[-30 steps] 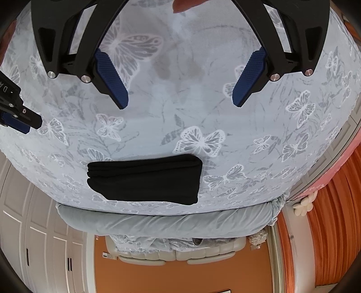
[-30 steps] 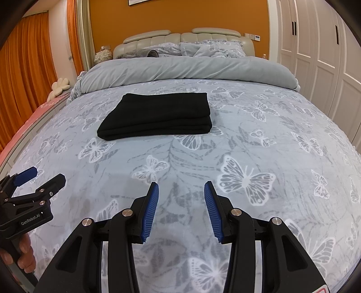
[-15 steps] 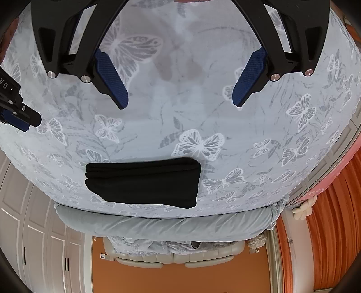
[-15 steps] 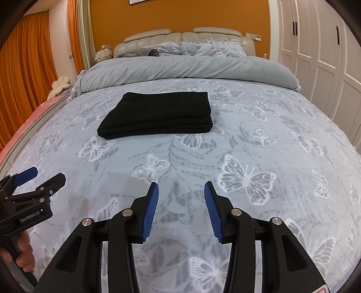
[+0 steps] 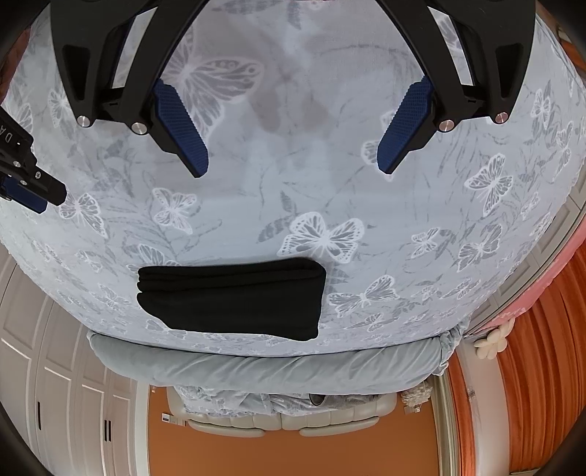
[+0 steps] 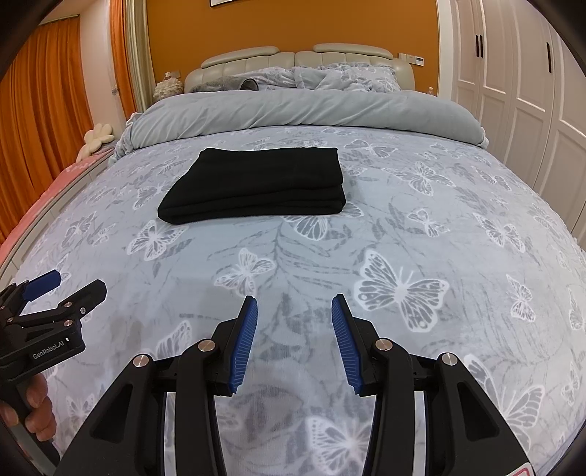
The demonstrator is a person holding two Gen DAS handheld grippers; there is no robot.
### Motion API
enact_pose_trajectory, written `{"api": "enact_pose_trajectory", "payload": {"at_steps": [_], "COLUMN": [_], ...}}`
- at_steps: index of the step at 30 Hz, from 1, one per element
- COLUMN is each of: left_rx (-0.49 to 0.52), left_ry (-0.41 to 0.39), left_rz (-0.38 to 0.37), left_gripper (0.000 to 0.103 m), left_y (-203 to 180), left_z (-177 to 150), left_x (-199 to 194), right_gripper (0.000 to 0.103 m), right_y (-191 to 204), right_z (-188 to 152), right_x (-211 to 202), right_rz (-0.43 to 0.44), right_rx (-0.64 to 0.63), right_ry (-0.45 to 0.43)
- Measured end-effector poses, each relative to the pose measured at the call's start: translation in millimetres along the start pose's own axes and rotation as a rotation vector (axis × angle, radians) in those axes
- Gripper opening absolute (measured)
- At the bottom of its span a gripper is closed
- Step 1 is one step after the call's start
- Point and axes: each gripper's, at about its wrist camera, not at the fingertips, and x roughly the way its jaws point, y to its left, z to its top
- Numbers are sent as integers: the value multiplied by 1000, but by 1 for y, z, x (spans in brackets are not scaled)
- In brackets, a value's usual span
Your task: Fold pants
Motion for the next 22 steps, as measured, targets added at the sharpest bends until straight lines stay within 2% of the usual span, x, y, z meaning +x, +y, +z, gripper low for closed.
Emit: {"api": "enact_pose_trajectory", "payload": {"at_steps": [12,17,22], "left_rx": [1,-6,-14], "left_ry": [-23,31,37], "left_rz": [-13,-19,-12], "left_gripper": [90,89,89], "left_y": [-1,0,0], "left_z": [-3,-2,-3], "left_x": [0,7,10], "right_gripper": [42,42,42], "right_y": [2,2,2], "right_z": [-2,-1,-1], "right_x": [0,0,1], "right_rz": [0,0,0], "right_rx": [-2,-3,-3], "right_ry": [1,1,3]}}
